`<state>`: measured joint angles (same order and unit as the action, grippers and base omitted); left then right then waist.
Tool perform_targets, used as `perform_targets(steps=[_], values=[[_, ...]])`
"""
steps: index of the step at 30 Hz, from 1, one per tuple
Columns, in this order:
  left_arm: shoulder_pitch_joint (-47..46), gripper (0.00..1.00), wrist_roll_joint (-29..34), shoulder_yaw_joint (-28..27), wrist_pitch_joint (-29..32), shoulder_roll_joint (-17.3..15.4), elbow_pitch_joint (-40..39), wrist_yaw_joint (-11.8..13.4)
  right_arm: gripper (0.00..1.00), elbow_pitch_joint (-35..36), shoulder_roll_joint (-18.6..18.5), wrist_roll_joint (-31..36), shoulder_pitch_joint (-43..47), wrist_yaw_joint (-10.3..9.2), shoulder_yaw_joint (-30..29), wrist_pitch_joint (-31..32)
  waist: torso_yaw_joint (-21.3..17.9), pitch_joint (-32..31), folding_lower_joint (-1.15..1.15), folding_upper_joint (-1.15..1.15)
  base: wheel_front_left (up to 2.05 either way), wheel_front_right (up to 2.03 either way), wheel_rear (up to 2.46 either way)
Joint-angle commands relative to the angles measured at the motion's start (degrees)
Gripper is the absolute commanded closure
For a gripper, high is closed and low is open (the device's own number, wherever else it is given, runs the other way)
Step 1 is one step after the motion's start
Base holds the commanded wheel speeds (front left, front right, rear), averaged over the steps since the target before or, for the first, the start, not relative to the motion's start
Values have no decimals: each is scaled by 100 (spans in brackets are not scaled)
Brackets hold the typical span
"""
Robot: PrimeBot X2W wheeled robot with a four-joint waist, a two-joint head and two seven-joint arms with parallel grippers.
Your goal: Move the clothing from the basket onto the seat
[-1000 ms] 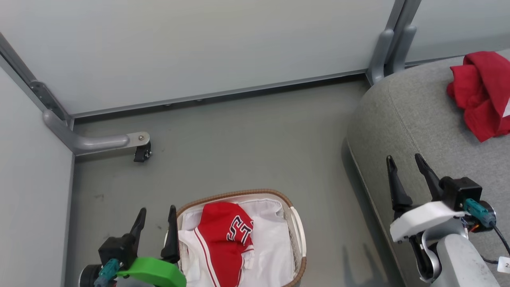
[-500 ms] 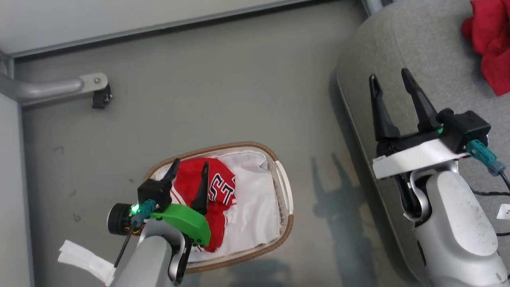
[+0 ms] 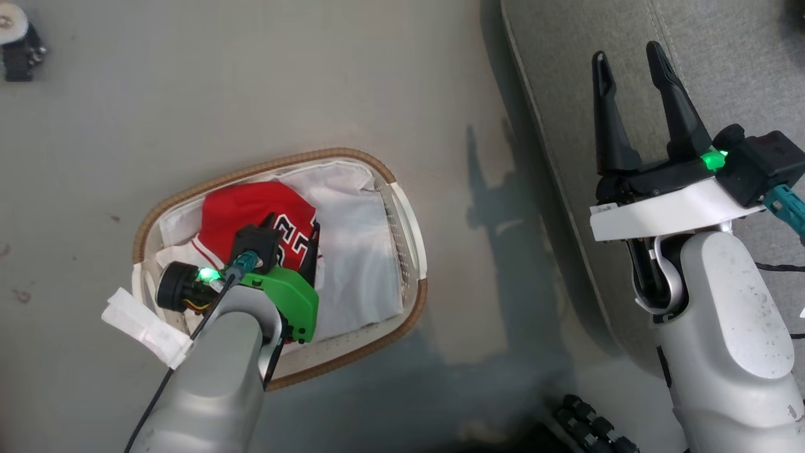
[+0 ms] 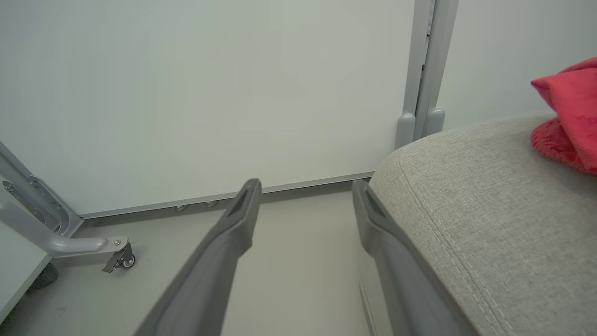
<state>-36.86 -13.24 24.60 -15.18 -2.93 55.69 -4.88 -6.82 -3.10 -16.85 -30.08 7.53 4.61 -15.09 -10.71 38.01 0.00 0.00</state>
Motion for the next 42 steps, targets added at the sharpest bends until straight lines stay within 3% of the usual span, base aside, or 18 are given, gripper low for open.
perform_targets(steps=[1,14,15,16,17,25,42], values=[[-199,0,88,23,5,-89,175,8,0,35,13,-39,-56,-8,-5,-11,-511,709,0,0,0,0,0],[-762,0,261,115,5,-227,1476,347,0,192,16,-107,-138,-8,-101,-11,-679,1170,0,0,0,0,0],[-759,7,244,109,5,-217,1495,363,0,196,15,-106,-142,-8,-101,-11,-668,1153,0,0,0,0,0],[-739,74,231,114,5,-203,1524,371,0,189,13,-98,-139,-8,-101,-11,-651,1115,0,0,0,0,0],[-718,100,217,114,5,-193,1542,377,0,185,14,-109,-138,-8,-103,-11,-640,1087,0,0,0,0,0],[-489,100,55,-3,5,-128,1256,373,0,110,11,-45,-72,-8,-58,-11,-547,660,0,0,0,0,0],[794,100,78,-350,2,-21,-940,25,0,-493,6,-18,646,-8,-316,-11,66,-1171,0,0,0,0,0]])
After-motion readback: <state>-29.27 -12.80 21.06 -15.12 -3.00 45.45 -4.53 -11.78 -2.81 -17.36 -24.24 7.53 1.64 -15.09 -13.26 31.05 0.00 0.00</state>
